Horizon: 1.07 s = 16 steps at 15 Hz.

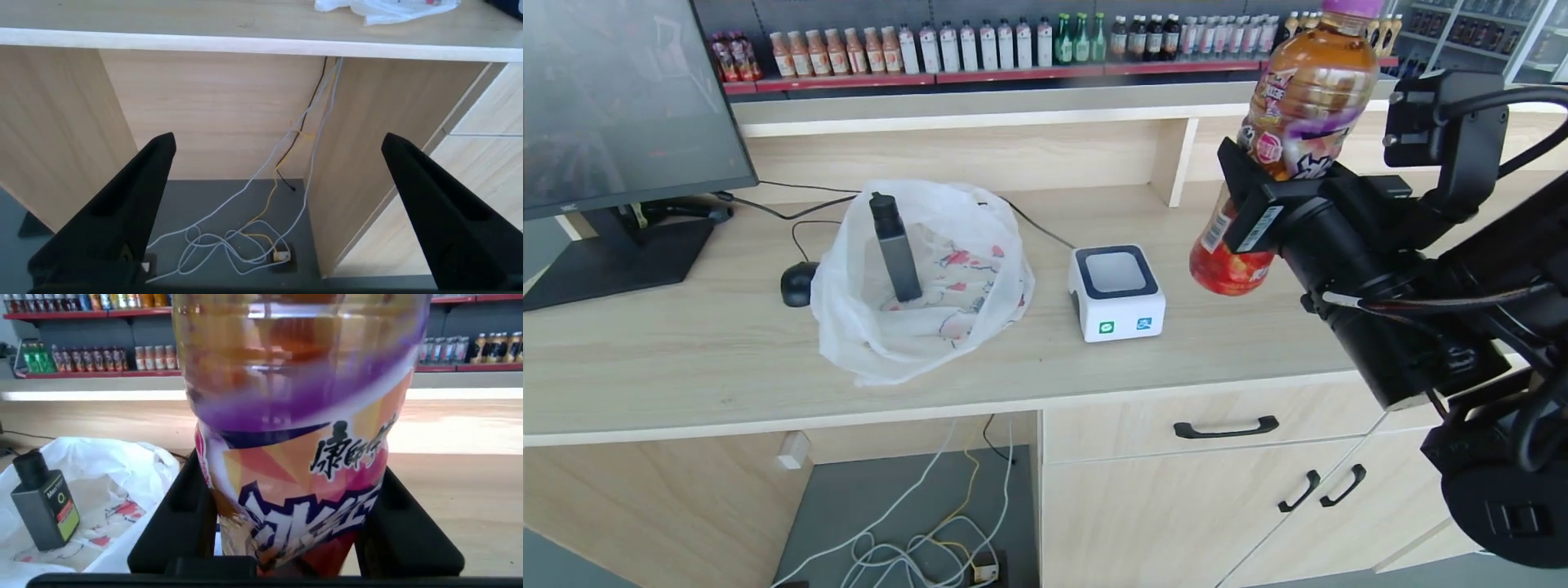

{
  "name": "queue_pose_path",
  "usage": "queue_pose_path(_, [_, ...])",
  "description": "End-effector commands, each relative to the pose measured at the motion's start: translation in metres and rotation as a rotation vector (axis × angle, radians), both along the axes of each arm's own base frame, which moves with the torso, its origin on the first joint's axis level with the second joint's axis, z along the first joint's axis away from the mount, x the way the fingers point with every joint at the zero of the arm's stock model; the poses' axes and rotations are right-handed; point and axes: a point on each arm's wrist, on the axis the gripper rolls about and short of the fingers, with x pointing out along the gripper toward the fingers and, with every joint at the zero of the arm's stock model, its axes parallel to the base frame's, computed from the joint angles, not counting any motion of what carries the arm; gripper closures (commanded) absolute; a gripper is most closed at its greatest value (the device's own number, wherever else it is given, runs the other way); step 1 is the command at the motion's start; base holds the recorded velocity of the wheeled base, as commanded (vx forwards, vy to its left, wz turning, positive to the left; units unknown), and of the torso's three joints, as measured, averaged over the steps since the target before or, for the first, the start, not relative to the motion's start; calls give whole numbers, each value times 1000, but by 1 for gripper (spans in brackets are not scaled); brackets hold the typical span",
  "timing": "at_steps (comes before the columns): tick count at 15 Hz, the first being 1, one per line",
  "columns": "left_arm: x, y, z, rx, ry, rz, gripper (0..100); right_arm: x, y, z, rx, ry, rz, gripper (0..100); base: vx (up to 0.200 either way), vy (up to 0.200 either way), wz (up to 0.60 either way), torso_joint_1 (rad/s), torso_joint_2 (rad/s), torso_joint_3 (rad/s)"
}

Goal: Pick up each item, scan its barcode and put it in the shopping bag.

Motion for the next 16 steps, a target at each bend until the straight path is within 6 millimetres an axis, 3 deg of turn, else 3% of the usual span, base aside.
queue_pose_path(1, [0, 0, 0, 4, -1, 0, 0, 0, 0, 1, -18, -4, -16, 100, 0, 0, 0, 0, 0, 0])
queue_pose_path(12, [0, 0, 0, 4, -1, 0, 0, 14, 9, -7, -269, -43, -111, 100, 0, 0, 0, 0, 0, 0])
queue_pose_path(16, [0, 0, 0, 4, -1, 0, 0, 32, 17, 6, -431, -185, -105, 100, 0, 0, 0, 0, 0, 0])
